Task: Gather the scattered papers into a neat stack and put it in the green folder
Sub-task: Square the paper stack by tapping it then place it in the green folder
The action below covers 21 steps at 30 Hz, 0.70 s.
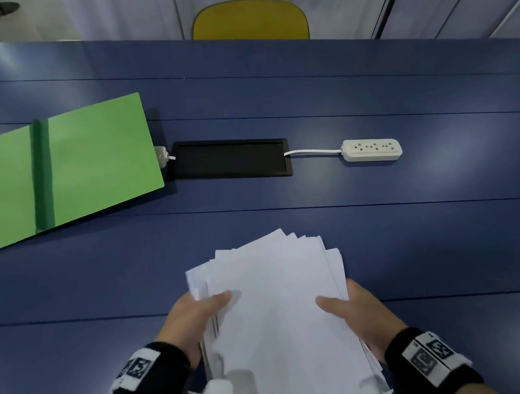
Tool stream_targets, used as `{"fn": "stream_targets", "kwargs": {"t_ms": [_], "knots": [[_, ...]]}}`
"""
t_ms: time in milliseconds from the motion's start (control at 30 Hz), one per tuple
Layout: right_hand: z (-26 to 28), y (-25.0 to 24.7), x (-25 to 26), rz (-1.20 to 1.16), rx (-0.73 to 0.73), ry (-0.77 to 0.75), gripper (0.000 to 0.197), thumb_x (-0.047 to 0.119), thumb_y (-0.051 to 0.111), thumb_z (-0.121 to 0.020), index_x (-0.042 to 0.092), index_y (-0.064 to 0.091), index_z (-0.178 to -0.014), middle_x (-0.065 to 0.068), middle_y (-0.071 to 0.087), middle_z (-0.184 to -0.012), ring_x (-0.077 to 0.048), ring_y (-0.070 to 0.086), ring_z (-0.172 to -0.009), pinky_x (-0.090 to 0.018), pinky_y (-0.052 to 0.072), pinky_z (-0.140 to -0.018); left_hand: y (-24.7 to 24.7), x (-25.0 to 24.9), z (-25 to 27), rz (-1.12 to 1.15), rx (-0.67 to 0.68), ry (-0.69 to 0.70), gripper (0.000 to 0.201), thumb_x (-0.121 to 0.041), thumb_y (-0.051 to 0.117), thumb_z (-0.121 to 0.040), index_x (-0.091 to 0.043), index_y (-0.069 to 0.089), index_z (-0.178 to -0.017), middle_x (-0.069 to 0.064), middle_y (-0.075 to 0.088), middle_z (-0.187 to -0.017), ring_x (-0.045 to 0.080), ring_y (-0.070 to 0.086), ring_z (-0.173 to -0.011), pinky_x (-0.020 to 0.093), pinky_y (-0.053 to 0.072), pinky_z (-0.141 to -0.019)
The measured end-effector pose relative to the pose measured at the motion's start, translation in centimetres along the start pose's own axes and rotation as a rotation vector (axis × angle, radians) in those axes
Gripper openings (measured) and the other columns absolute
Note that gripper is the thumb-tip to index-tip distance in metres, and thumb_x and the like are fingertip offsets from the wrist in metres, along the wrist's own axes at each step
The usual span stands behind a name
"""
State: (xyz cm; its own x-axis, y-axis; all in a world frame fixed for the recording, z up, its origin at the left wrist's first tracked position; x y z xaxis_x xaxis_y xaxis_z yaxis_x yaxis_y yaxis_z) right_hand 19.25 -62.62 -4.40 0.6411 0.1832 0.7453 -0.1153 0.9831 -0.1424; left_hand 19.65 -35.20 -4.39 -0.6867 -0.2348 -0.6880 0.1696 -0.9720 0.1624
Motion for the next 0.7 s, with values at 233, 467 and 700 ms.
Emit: {"fn": "stream_targets", "kwargs": {"t_ms": [233,467,700], "knots": [[-0.6,-0.1,1.2,0.02,0.006,-0.043,0.023,0.019,0.07,-0.092,0.019,0.068,-0.114,0.001,0.079,-0.108,-0.019,0.075,-0.1,-0.042,0.06,-0.09,-2.5,-0.3,-1.1,0.185,-0.039,0.01,0.04,-0.023,0.072,-0.082,-0.001,0.062,-0.114,0.021,0.07,-0.115,0.036,0.072,-0.093,0.044,0.058,-0.08],[-1.4,0.7,0.2,-0.138,0.052,0.02,0.02,0.019,0.056,-0.101,0.007,0.066,-0.113,-0.011,0.077,-0.112,-0.028,0.073,-0.104,-0.053,0.056,-0.096,-3.2,-0.4,-1.2,0.192,-0.074,0.097,0.036,-0.026,0.067,-0.09,-0.006,0.063,-0.12,0.02,0.072,-0.112,0.034,0.071,-0.095,0.046,0.055,-0.084],[-1.5,0.3,0.4,-0.05,-0.108,-0.032,0.017,0.02,0.049,-0.098,0.009,0.059,-0.105,-0.007,0.06,-0.084,-0.021,0.05,-0.074,-0.036,0.044,-0.066,-6.1,2.1,1.1,0.134,-0.403,0.183,0.01,-0.009,0.051,-0.098,-0.009,0.059,-0.103,0.016,0.07,-0.093,0.032,0.063,-0.079,0.041,0.052,-0.074]]}}
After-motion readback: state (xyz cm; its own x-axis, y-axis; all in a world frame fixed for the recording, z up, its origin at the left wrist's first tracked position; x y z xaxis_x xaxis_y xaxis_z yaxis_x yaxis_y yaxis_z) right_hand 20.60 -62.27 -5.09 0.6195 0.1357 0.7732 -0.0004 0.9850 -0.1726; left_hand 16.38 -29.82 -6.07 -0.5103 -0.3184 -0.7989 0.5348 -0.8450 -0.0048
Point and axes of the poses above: each hand's wrist, its own z-axis away from the middle knuckle, its own y-axis out of the palm, x = y × z, the point moved 8 cm from there along -z, towards the middle knuckle
